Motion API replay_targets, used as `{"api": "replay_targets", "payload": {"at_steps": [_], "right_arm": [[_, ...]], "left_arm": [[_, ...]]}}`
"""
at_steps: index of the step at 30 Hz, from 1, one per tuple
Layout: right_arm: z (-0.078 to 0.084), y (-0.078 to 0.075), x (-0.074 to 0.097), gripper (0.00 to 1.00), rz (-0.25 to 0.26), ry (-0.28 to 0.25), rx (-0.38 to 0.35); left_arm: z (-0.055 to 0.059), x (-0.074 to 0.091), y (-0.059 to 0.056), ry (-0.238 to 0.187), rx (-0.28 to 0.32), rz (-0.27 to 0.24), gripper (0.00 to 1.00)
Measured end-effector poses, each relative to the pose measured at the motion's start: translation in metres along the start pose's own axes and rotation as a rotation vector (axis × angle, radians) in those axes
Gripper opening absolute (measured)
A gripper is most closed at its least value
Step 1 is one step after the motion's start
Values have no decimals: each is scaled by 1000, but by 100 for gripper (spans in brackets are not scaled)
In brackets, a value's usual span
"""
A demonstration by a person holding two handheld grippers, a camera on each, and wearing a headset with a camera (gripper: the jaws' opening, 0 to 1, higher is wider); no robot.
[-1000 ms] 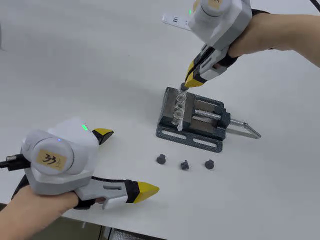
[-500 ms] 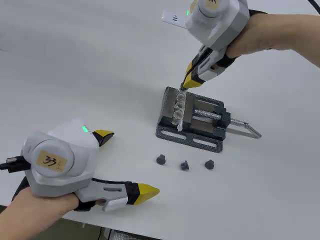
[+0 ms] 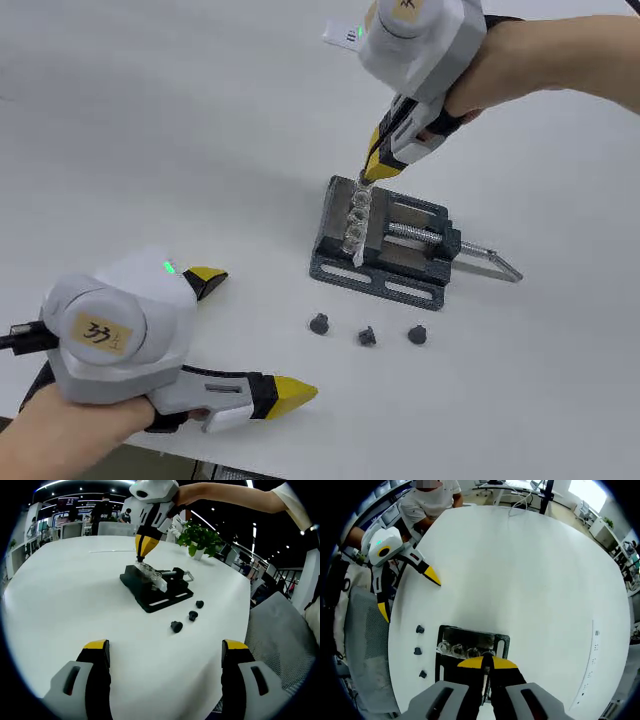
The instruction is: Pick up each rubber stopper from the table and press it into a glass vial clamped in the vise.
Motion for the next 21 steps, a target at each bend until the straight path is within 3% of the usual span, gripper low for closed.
{"api": "replay_targets", "payload": {"at_steps": [2, 13, 21], "right_arm": [[0, 2, 0, 0, 12, 6, 32], [4, 8, -2, 0, 18, -61, -17], [7, 10, -3, 0, 19, -68, -20]], "left_arm": [[1, -1, 0, -1, -1, 0, 92], [-2, 1, 4, -15, 4, -5, 91], [-3, 4, 7, -22, 9, -18, 91]]}}
Point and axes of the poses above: the centre of the closed fingertips' face, and the gripper's own axes: x roughly backward along the fingers, y roughly to its left, z roughly out of its underside, the point moved 7 cm from there along x, roughly backward along the fingers, and after that the axes turned 15 degrees about y, right-handed, at the moved point
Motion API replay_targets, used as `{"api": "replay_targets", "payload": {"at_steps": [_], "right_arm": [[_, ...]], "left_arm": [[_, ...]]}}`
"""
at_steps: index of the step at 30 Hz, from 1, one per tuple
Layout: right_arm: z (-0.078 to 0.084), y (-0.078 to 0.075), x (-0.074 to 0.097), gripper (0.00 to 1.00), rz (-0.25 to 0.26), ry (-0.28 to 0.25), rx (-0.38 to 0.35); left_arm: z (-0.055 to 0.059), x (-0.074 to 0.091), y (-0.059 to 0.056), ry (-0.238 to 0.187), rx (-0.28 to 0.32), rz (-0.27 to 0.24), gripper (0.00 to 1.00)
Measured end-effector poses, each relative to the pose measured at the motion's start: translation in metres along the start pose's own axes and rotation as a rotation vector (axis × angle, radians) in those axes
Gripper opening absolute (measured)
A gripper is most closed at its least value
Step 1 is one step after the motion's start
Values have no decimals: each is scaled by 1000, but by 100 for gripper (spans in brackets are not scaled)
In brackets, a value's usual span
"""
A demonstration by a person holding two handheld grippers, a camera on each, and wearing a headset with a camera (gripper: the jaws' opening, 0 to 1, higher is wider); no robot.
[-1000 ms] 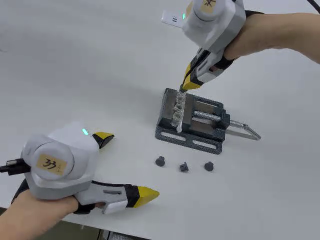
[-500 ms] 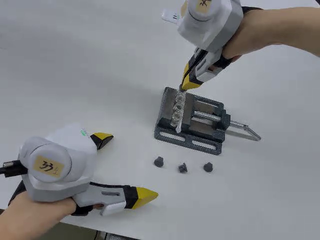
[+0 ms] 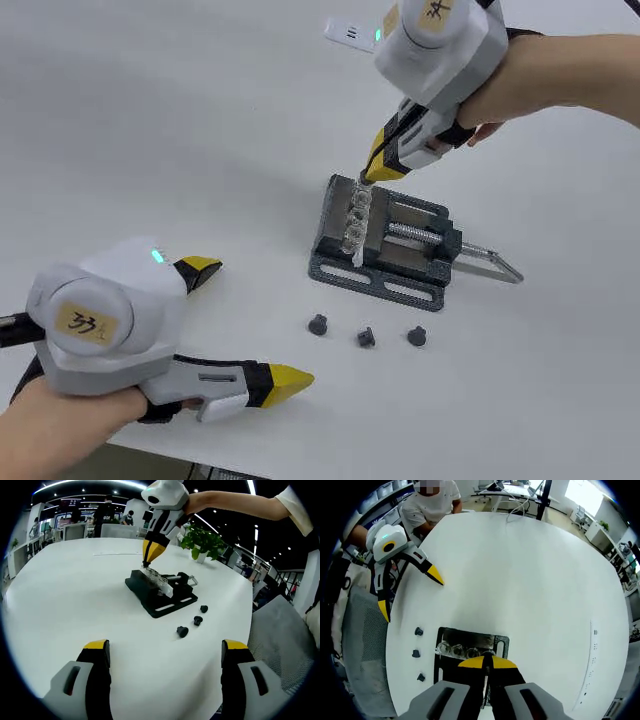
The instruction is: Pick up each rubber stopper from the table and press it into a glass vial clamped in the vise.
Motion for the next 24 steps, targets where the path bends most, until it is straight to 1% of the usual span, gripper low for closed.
{"api": "replay_targets", "payload": {"at_steps": [3, 5, 6, 7, 12, 15, 22, 23, 24], "right_arm": [[-2, 0, -1, 0, -12, 11, -5], [-3, 2, -1, 0, -6, 31, 24], [-3, -1, -1, 0, -7, 30, 10], [-3, -1, -2, 0, -1, 43, 22], [-4, 1, -1, 0, 8, 51, 30], [-3, 0, -1, 0, -8, 43, -4], [-2, -1, -1, 0, -17, 27, -32], [-2, -1, 0, 0, -17, 29, -26], [-3, 0, 0, 0, -22, 30, -45]], "left_arm": [[-1, 1, 0, -3, 2, -6, 91], [-2, 2, 0, -5, 5, -7, 91], [-2, 2, 0, -5, 4, -9, 91], [-2, 2, 0, -5, 3, -10, 91], [-2, 3, 0, -7, 6, -11, 91], [-3, 3, 0, -9, 11, -11, 91], [-2, 3, 1, -7, 15, -8, 91], [-2, 3, 0, -7, 15, -7, 91], [-1, 3, 1, -3, 14, -8, 91]]}}
Point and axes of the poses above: the centre of the closed fingertips' face, and the gripper's own axes: x roughly backward along the fingers, y roughly to its left, z roughly out of its underside, the point moved 7 cm from there along x, roughly backward along the fingers, and after that the axes turned 15 degrees about y, right-handed, at the moved point
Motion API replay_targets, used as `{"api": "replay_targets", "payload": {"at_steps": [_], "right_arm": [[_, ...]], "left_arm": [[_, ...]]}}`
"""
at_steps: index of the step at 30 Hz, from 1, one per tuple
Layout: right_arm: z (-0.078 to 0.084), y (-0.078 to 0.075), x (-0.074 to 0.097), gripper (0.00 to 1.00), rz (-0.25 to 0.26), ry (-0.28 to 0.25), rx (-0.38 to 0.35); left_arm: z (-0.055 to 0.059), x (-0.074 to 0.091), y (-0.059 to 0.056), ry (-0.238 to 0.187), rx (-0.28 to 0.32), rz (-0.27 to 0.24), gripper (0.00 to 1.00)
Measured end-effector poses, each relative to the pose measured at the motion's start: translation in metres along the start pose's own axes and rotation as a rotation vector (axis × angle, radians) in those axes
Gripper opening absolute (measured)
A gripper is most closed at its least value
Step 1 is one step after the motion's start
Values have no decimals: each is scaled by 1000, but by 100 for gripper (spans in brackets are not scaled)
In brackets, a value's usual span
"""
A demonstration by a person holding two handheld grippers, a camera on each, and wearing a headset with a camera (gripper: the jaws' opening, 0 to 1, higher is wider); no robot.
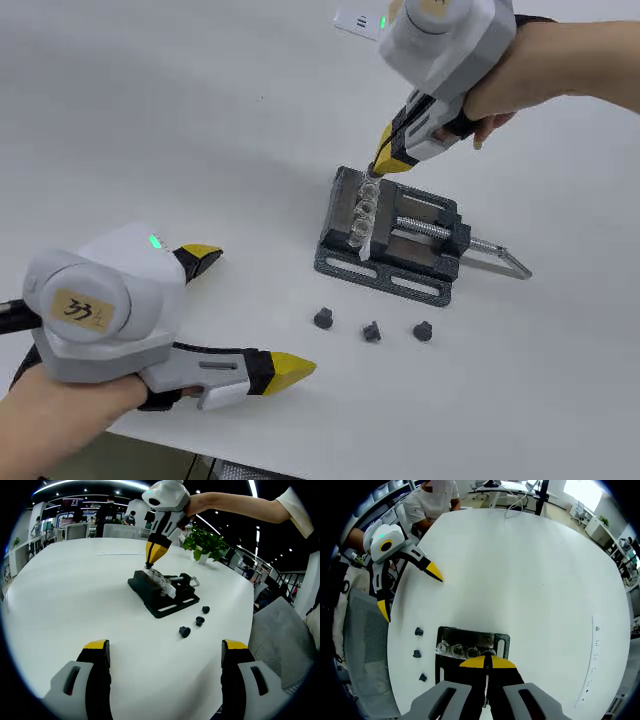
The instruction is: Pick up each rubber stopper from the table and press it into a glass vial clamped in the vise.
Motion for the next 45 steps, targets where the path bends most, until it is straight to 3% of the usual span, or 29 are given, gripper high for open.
{"api": "replay_targets", "payload": {"at_steps": [13, 20, 30, 32, 37, 43, 45], "right_arm": [[-5, -6, -2, 0, 14, 66, 46], [-6, -7, -2, 0, -5, 67, 12], [-7, -3, -2, 0, 8, 82, 19], [-4, 3, -1, 0, 18, 70, 11], [1, 3, 0, 0, 10, -24, -45], [1, -1, -4, 0, 20, -30, -35], [2, -4, -3, 0, -1, -46, -68]], "left_arm": [[-1, -2, 6, -2, 7, -2, 91], [-4, 1, 7, -14, 19, -9, 91], [-8, 5, 6, -20, 6, -15, 91], [-9, 7, 6, -26, 4, -21, 91], [-16, 12, 7, -29, -17, -29, 91], [-29, 17, 8, -43, -43, -46, 92], [-33, 19, 8, -48, -53, -54, 92]]}}
Point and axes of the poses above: the centre of the closed fingertips' face, and the gripper's own axes: x roughly backward along the fingers, y roughly to its left, z roughly out of its underside, the point moved 7 cm from there along x, roughly backward along the fingers, and after that the axes turned 15 degrees about y, right-handed, at the moved point
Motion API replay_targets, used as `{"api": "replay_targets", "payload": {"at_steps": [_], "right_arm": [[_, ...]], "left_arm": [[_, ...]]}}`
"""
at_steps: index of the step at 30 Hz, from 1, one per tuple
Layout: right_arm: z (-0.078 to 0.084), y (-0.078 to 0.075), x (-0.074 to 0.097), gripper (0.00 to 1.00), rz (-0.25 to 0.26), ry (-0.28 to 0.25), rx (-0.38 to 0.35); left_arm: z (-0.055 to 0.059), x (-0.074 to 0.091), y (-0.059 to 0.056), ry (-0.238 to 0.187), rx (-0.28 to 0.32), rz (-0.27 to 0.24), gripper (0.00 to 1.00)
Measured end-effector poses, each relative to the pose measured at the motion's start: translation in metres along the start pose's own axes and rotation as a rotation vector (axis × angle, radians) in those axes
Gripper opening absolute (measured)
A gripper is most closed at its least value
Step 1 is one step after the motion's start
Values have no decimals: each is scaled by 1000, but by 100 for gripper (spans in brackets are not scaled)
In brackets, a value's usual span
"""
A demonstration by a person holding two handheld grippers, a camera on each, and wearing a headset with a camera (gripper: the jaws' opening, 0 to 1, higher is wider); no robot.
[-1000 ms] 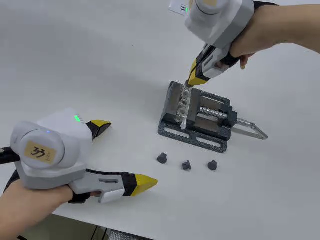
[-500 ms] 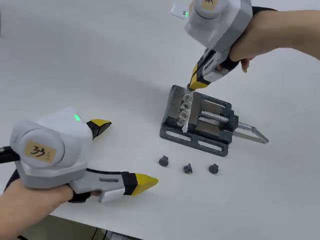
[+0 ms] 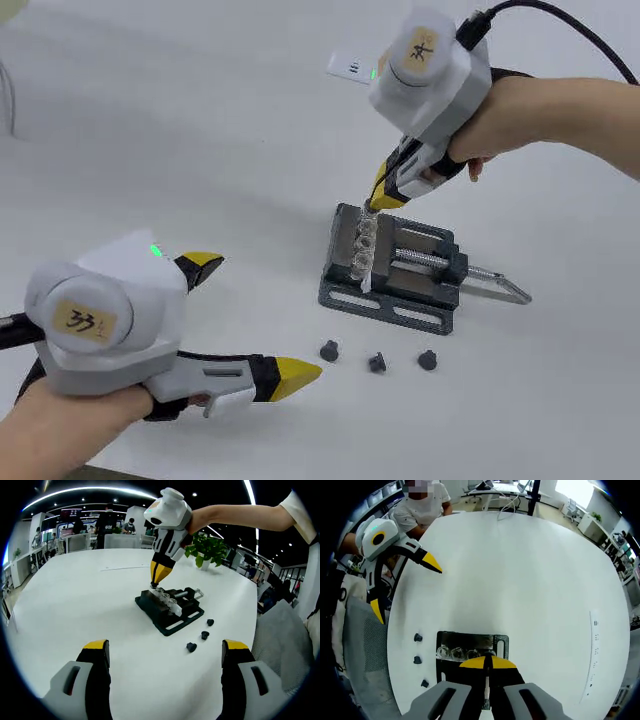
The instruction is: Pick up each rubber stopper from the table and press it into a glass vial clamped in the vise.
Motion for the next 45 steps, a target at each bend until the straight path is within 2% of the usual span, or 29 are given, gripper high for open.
{"api": "replay_targets", "payload": {"at_steps": [5, 8, 14, 16, 22, 27, 35, 37, 38, 40, 45], "right_arm": [[1, 2, 1, 0, 9, -16, 2], [3, -1, 1, 0, 1, -52, -17], [8, 4, 1, 0, 2, -116, -57], [8, 1, 1, 0, 8, -124, -57], [11, 7, 1, 0, 18, -146, -65], [10, 3, -1, 0, 26, -164, -56], [11, -1, -4, 0, 26, -192, -79], [11, -4, -4, 0, 19, -190, -104], [12, -5, -4, 1, 27, -192, -126], [15, -4, -4, 6, 34, -200, -118], [27, 3, -7, 18, 40, -181, -94]], "left_arm": [[-5, 1, 1, 2, -18, -7, 92], [-6, 1, 1, 3, -25, -9, 92], [-7, -1, -3, 6, -31, -3, 92], [-7, -1, -3, 8, -31, 1, 92], [-8, -2, -4, 11, -39, 6, 92], [-9, -2, -4, 13, -46, 9, 92], [-9, -3, -5, 18, -52, 14, 92], [-9, -4, -5, 18, -53, 15, 92], [-9, -4, -5, 19, -52, 15, 92], [-9, -3, -5, 20, -53, 15, 92], [-9, -4, -5, 19, -55, 17, 92]]}}
Point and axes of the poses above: the centre of the closed fingertips' face, and the gripper's own axes: x roughly backward along the fingers, y roughly to its left, z roughly out of its underside, the point moved 7 cm from there along x, roughly backward along the fingers, and after that the axes turned 15 degrees about y, right-handed, at the moved point
